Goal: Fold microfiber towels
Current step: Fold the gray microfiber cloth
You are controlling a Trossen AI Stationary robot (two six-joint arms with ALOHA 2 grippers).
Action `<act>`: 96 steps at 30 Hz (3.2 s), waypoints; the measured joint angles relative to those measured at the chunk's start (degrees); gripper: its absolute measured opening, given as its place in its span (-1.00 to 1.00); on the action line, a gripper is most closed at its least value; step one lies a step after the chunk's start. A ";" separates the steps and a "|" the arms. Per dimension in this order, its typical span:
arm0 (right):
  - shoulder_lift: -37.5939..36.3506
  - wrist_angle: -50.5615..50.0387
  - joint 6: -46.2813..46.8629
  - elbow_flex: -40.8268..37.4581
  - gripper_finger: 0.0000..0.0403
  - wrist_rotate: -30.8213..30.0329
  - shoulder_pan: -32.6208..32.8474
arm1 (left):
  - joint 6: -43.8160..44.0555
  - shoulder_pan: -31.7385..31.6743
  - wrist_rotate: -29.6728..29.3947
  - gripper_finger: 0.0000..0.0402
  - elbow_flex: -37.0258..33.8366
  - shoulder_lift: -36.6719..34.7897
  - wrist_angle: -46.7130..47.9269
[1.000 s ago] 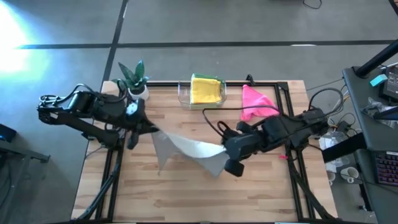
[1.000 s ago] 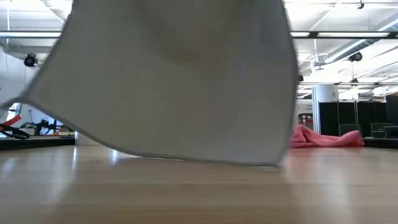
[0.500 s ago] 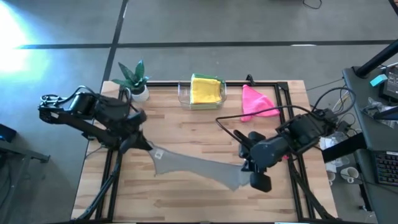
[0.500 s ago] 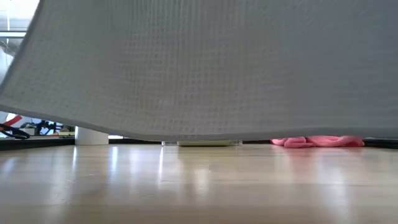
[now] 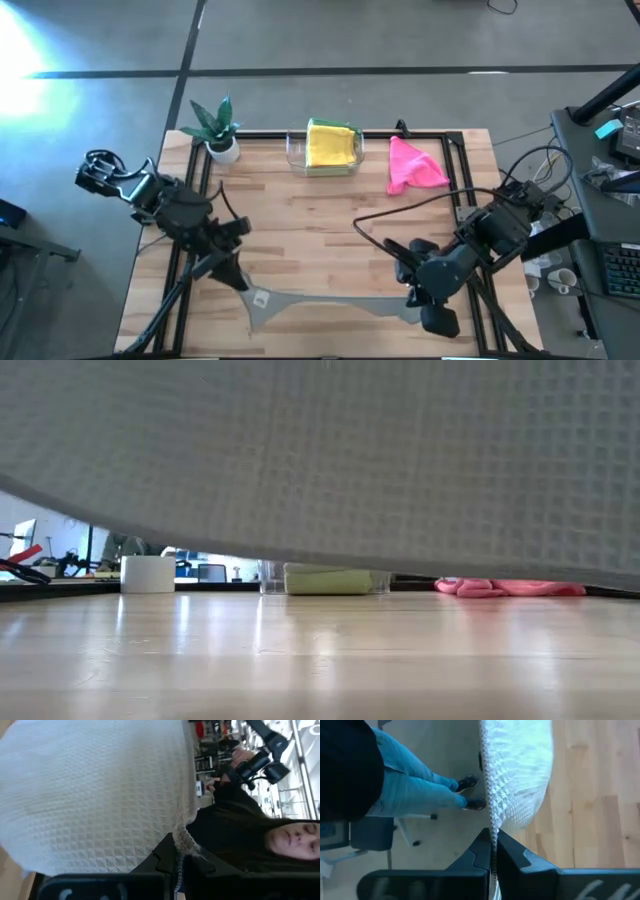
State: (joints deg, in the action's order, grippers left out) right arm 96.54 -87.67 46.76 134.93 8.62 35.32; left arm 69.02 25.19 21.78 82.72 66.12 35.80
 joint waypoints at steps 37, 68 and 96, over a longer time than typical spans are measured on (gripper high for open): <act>1.37 -2.28 -18.49 -29.69 -0.96 -22.67 -16.27 | -34.92 -20.74 -37.53 -1.00 -22.01 2.15 18.17; 1.37 15.78 -23.36 -47.17 -0.96 -35.23 -14.27 | -56.90 -9.69 -48.72 -1.00 -33.64 2.08 1.75; 1.89 31.32 -12.99 -57.37 -0.96 -25.93 -1.02 | -64.90 8.94 -45.51 -1.00 -33.77 16.18 -1.42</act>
State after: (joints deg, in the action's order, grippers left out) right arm 98.43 -56.35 33.77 77.57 -17.31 34.30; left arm 4.13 34.13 -23.73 48.95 82.30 34.38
